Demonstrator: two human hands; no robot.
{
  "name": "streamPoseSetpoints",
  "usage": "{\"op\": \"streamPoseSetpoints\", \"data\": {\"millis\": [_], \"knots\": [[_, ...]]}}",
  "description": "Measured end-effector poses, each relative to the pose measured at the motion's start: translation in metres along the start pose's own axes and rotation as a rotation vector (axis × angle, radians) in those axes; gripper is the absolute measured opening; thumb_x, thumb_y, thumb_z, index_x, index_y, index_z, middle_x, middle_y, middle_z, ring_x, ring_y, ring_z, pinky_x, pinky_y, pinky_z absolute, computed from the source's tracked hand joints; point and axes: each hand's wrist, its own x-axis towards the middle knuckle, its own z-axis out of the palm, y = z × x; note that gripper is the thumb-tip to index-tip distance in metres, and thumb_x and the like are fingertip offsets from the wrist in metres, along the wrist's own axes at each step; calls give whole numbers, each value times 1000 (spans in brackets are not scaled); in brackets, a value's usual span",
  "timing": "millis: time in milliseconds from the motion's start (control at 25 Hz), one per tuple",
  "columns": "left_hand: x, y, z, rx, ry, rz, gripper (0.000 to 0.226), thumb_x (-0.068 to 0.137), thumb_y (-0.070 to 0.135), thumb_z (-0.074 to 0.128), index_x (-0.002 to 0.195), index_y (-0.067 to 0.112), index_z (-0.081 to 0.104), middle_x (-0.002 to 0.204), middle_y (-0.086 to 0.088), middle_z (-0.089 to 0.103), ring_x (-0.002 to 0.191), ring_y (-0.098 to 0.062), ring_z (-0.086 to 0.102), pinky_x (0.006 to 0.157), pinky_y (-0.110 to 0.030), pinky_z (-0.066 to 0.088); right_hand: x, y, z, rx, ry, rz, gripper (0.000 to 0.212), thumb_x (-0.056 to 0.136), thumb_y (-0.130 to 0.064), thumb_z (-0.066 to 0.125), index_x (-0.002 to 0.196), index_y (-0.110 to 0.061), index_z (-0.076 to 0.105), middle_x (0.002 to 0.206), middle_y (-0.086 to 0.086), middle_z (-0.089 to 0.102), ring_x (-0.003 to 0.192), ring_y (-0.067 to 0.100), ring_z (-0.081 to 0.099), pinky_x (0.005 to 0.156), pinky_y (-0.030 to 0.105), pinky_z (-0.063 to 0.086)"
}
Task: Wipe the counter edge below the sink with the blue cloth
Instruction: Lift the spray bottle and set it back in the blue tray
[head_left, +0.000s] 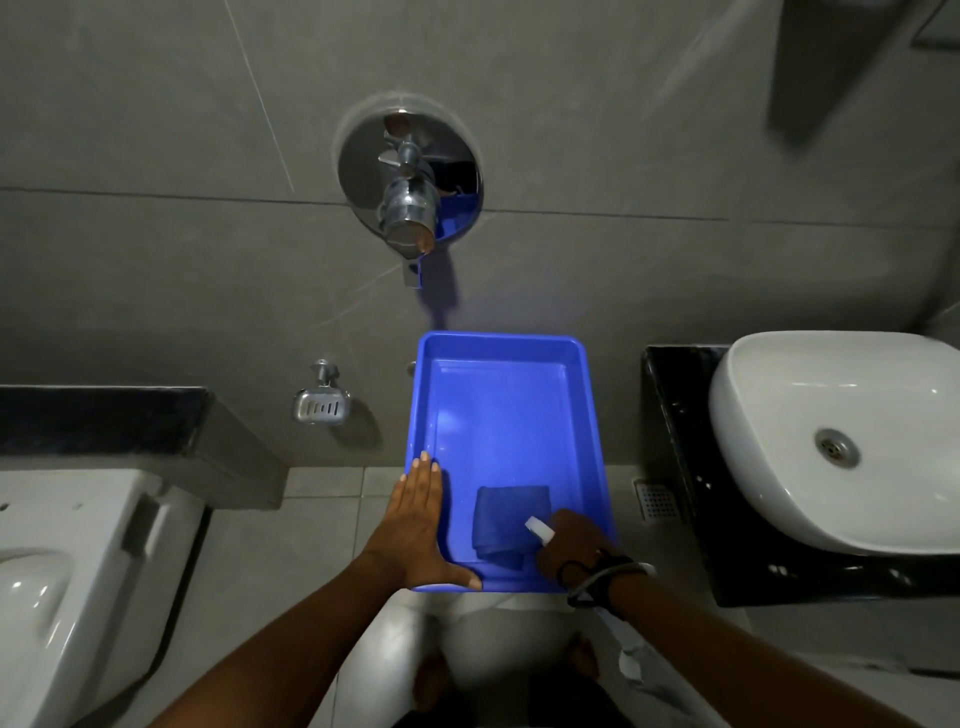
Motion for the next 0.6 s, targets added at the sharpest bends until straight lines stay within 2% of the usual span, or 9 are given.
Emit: {"op": "streamPoseSetpoints", "data": {"millis": [40,120,200,280,360,440,520,600], "knots": [[0,0,0,-3,-6,-1,163,45,104,50,152,7,-25,158,-10,-37,145,-22,-37,118,-35,-20,2,0,4,-17,21,-14,16,83,-29,63,86,-17,53,116,16,62,106,30,60,80,29,45],[-1,0,-1,-10,-13,-4,163,44,104,50,151,9,-26,158,-9,-37,145,-22,-37,118,-36,-19,1,-2,5,-54,65,-11,29,85,-32,61,101,-9,56,117,15,63,108,30,60,81,29,46],[-1,0,-1,-18,-11,-6,163,44,104,50,150,10,-30,158,-8,-38,145,-23,-37,119,-38,-17,0,-1,2,-30,47,-7,15,86,-31,60,85,-18,53,117,15,63,107,30,61,76,26,40],[-1,0,-1,-28,-9,-6,162,44,104,50,147,11,-34,158,-7,-38,146,-23,-36,120,-39,-15,2,1,0,5,21,6,30,87,-30,61,67,-25,39,114,17,64,103,29,61,73,23,36],[-2,1,-2,-37,-13,-3,162,44,104,50,146,11,-34,159,-7,-38,146,-23,-35,121,-40,-14,0,3,1,12,47,9,20,86,-31,63,77,-19,49,113,17,65,102,30,62,72,24,38],[-3,1,-3,-41,-15,-3,161,45,103,51,148,11,-33,159,-7,-37,146,-23,-35,121,-40,-13,-2,5,4,-5,70,23,26,85,-33,62,98,-11,57,114,15,64,104,30,61,75,26,41],[-3,1,-4,-43,-17,-1,161,46,103,51,148,11,-32,159,-8,-37,146,-24,-34,120,-39,-14,-5,8,5,-2,42,11,15,85,-31,61,86,-17,54,115,15,63,104,30,60,77,25,40],[-3,2,-4,-48,-23,4,161,46,103,51,147,10,-33,158,-7,-39,146,-24,-35,119,-38,-16,-6,11,5,-10,44,8,20,83,-29,62,75,-23,45,113,16,63,101,31,61,77,27,43]]}}
